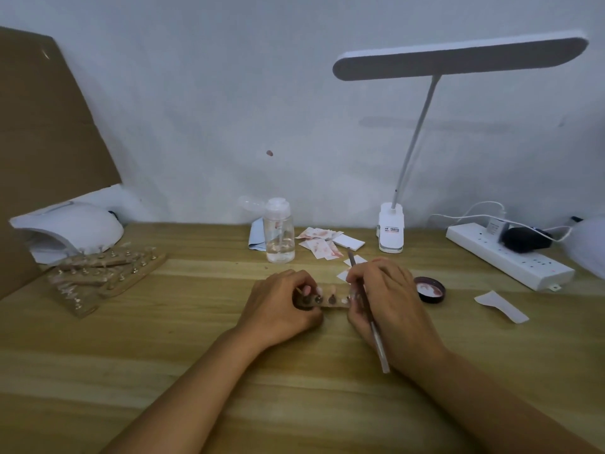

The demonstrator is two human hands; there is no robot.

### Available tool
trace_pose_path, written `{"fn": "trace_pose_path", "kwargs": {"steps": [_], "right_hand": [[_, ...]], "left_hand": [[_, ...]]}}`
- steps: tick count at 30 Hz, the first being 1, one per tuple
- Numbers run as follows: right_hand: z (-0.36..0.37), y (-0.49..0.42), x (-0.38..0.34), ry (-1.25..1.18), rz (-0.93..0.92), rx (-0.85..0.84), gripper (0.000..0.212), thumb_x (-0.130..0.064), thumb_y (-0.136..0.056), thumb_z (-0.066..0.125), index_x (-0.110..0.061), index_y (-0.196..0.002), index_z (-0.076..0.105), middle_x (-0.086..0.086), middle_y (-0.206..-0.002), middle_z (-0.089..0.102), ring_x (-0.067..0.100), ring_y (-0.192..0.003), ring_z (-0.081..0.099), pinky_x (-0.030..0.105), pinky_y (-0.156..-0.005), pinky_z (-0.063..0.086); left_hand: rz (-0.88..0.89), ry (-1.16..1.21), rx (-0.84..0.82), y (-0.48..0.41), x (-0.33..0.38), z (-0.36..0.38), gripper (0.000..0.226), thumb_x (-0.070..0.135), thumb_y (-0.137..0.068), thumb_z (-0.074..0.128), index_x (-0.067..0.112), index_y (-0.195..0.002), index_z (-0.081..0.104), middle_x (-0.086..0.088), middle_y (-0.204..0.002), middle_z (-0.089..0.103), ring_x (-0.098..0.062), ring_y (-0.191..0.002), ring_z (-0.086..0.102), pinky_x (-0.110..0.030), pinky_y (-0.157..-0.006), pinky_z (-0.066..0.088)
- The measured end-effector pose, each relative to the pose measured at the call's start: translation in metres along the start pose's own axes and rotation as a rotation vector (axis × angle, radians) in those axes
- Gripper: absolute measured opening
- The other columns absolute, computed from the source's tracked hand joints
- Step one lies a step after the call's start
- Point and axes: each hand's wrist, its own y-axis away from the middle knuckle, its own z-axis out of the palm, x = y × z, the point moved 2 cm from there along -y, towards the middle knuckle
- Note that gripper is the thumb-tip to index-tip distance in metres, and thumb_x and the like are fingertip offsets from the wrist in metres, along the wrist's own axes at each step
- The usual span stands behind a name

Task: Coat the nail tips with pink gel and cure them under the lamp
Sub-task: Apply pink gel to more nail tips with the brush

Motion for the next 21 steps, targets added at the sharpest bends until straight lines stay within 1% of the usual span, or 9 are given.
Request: {"fn": "trace_pose_path", "kwargs": {"steps": [4, 6, 8, 10, 12, 13, 15, 17, 21], "right_hand": [[-0.013, 0.018, 0.006, -0.002, -0.026, -0.02, 0.04, -0.008, -0.066, 0.074, -0.012, -0.103, 0.059, -0.001, -0.095, 0.063, 0.02, -0.098, 0.058, 0.034, -0.091, 0.041], [-0.02, 0.03, 0.013, 0.049, -0.023, -0.064, 0.037, -0.013, -0.066, 0.069, -0.015, -0.101, 0.057, -0.005, -0.093, 0.061, 0.019, -0.093, 0.057, 0.036, -0.086, 0.042], [-0.025, 0.039, 0.02, 0.074, -0.007, -0.118, 0.039, -0.013, -0.064, 0.071, -0.018, -0.1, 0.056, -0.009, -0.09, 0.06, 0.015, -0.09, 0.057, 0.034, -0.087, 0.039], [-0.025, 0.043, 0.024, 0.041, 0.019, -0.162, 0.04, -0.014, -0.065, 0.072, -0.02, -0.1, 0.053, -0.013, -0.09, 0.058, 0.012, -0.09, 0.057, 0.032, -0.09, 0.035], [-0.024, 0.044, 0.024, 0.022, 0.028, -0.19, 0.038, -0.018, -0.068, 0.069, -0.023, -0.101, 0.05, -0.015, -0.088, 0.056, 0.009, -0.09, 0.056, 0.03, -0.091, 0.031], [-0.023, 0.045, 0.024, 0.017, 0.025, -0.194, 0.036, -0.019, -0.069, 0.066, -0.023, -0.101, 0.05, -0.016, -0.087, 0.056, 0.009, -0.089, 0.056, 0.029, -0.09, 0.031], [-0.023, 0.045, 0.025, 0.005, 0.024, -0.2, 0.035, -0.021, -0.071, 0.065, -0.023, -0.102, 0.05, -0.017, -0.086, 0.056, 0.009, -0.089, 0.057, 0.029, -0.089, 0.031], [-0.025, 0.046, 0.026, -0.011, 0.035, -0.21, 0.038, -0.021, -0.071, 0.069, -0.024, -0.103, 0.049, -0.019, -0.087, 0.057, 0.008, -0.09, 0.057, 0.028, -0.09, 0.03], [-0.029, 0.048, 0.025, -0.012, 0.026, -0.211, 0.036, -0.019, -0.071, 0.07, -0.024, -0.101, 0.051, -0.02, -0.091, 0.058, 0.007, -0.093, 0.059, 0.029, -0.09, 0.031]], "left_hand": [[-0.079, 0.098, -0.041, -0.003, -0.003, 0.002, 0.025, 0.041, -0.064, 0.069, 0.04, -0.088, 0.062, 0.019, -0.087, 0.063, 0.0, -0.085, 0.06, -0.029, -0.079, 0.052], [-0.098, 0.109, -0.063, -0.003, -0.003, 0.002, 0.034, 0.035, -0.07, 0.074, 0.044, -0.098, 0.057, 0.021, -0.094, 0.061, -0.001, -0.089, 0.06, -0.022, -0.076, 0.049], [-0.092, 0.071, -0.07, -0.001, -0.001, 0.001, 0.048, 0.036, -0.071, 0.075, 0.04, -0.112, 0.051, 0.02, -0.106, 0.057, -0.004, -0.1, 0.057, -0.022, -0.082, 0.048], [0.01, -0.06, 0.062, 0.003, 0.009, -0.003, 0.053, 0.039, -0.071, 0.074, 0.032, -0.118, 0.05, 0.015, -0.114, 0.052, -0.005, -0.104, 0.05, -0.024, -0.088, 0.043], [0.166, -0.137, 0.23, 0.008, 0.029, -0.009, 0.041, 0.038, -0.073, 0.072, 0.031, -0.108, 0.052, 0.015, -0.106, 0.052, -0.005, -0.091, 0.047, -0.02, -0.078, 0.04], [0.198, -0.117, 0.228, 0.011, 0.041, -0.01, 0.032, 0.037, -0.074, 0.07, 0.034, -0.1, 0.051, 0.019, -0.099, 0.053, -0.002, -0.083, 0.047, -0.019, -0.071, 0.04], [0.2, -0.025, 0.051, 0.015, 0.061, -0.004, 0.021, 0.037, -0.073, 0.063, 0.039, -0.09, 0.051, 0.02, -0.088, 0.059, 0.001, -0.075, 0.053, -0.02, -0.066, 0.044], [0.168, 0.007, -0.161, 0.021, 0.071, 0.012, 0.02, 0.035, -0.072, 0.06, 0.039, -0.091, 0.053, 0.021, -0.091, 0.064, 0.005, -0.073, 0.056, -0.023, -0.07, 0.048], [0.079, 0.094, -0.197, 0.027, 0.069, 0.034, 0.02, 0.029, -0.077, 0.065, 0.035, -0.096, 0.062, 0.02, -0.093, 0.066, 0.005, -0.072, 0.056, -0.025, -0.071, 0.051]]}}
